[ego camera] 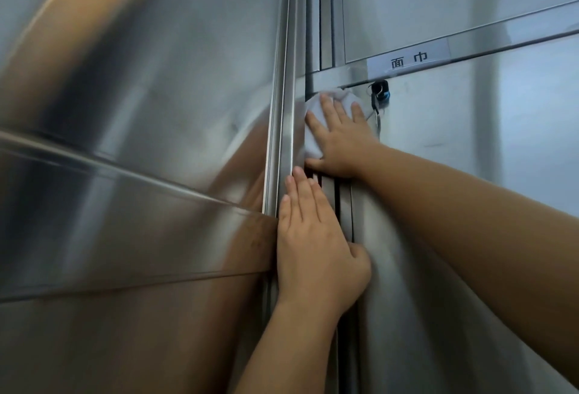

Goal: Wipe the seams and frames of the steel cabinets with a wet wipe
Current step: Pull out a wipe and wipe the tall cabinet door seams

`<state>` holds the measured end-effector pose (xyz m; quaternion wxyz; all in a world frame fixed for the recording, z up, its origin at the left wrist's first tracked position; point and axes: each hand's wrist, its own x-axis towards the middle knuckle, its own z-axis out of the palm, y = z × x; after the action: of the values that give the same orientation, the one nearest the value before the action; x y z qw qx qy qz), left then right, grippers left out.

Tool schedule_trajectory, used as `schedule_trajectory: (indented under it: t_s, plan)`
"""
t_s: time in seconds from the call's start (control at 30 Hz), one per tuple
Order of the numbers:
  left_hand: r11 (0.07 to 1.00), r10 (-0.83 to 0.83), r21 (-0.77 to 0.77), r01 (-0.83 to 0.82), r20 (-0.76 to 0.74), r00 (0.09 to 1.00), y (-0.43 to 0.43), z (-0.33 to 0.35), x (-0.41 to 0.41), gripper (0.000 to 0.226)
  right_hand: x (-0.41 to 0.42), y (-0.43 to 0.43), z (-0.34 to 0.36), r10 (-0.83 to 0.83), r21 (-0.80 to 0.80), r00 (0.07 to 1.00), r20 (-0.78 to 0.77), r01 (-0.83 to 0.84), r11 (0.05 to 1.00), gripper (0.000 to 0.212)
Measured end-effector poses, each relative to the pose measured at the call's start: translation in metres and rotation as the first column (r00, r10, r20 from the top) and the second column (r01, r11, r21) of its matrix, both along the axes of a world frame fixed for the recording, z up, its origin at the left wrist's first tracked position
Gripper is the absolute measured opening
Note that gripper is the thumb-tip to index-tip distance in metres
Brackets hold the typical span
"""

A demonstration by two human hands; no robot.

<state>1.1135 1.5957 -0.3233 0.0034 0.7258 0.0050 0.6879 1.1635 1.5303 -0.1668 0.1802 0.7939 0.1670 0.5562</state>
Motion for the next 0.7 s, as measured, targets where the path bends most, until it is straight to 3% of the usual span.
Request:
schedule_trajectory:
  t_s: [0.17,0.43,0.7]
  plan:
    - [1.0,-0.001,-0.003,0.001,0.005,1.0,0.001,-0.001,0.001,0.085,0.0,0.003,0.007,0.001,0.005,1.0,0.003,-0.001,1.0,0.081]
    - [0.999,-0.034,-0.003,0.034,-0.005,0.999,0.001,0.0,-0.001,0.086,-0.002,-0.007,-0.047,0.011,-0.068,0.999,-0.036,-0.013,0.998,0.083]
    - [0.997,-0.07,-0.033,0.07,-0.002,0.998,0.001,-0.001,-0.003,0.086,-0.008,0.002,0.01,-0.043,-0.008,0.997,-0.066,0.043,0.999,0.104]
